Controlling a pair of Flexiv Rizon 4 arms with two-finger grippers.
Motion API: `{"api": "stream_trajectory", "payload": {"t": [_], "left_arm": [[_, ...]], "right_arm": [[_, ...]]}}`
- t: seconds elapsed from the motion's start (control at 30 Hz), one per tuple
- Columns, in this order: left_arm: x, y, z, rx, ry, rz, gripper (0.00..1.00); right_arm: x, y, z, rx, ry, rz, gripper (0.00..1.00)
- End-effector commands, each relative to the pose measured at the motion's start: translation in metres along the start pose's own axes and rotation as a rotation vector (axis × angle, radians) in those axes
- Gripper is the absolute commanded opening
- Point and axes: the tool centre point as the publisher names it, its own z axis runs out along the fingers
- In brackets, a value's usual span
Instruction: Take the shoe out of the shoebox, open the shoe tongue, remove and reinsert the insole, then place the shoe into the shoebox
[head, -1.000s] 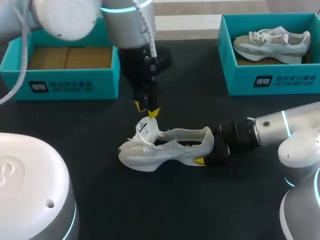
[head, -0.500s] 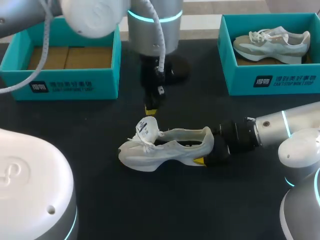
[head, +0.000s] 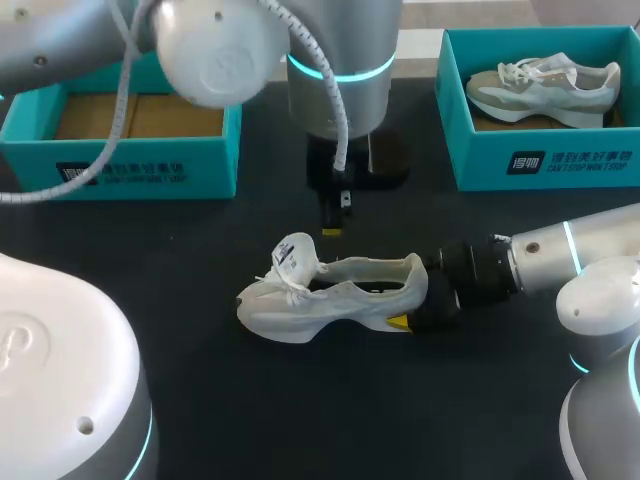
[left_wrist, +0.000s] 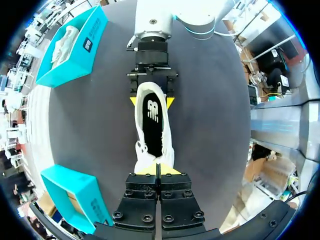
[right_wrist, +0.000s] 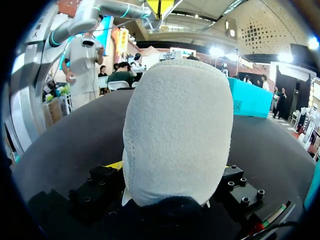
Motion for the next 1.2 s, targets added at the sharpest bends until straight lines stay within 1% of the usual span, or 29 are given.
{"api": "stream_trajectory", "payload": {"t": [0.03,0.07,0.1,0.23,0.27,0.4,0.53,1.13,1.2], "left_arm": [[-0.004,-0.008,0.026,0.034,0.006,0.004,0.0],[-0.004,-0.012,0.032,0.029,0.006,0.012,0.0],[-0.004,-0.014,0.036,0.05,0.012,0.008,0.0],[-0.003,-0.026,0.052,0.058,0.004,0.017,0.0],[-0.002,-0.028,0.055,0.078,-0.001,0.018,0.0],[0.0,-0.038,0.071,0.075,-0.004,0.047,0.0],[0.002,-0.047,0.089,0.087,-0.032,0.027,0.0],[0.002,-0.047,0.089,0.087,-0.032,0.027,0.0],[0.002,-0.052,0.101,0.082,-0.004,0.058,0.0]], "right_arm": [[0.001,-0.005,0.009,0.004,0.0,0.001,0.0],[0.001,-0.005,0.009,0.004,0.0,0.001,0.0],[0.001,-0.005,0.009,0.004,0.0,0.001,0.0],[0.001,-0.005,0.009,0.004,0.0,0.001,0.0],[0.001,-0.005,0.009,0.004,0.0,0.001,0.0],[0.001,-0.005,0.009,0.004,0.0,0.001,0.0],[0.001,-0.005,0.009,0.004,0.0,0.001,0.0],[0.001,-0.005,0.009,0.004,0.0,0.001,0.0],[0.001,-0.005,0.009,0.004,0.0,0.001,0.0]]}}
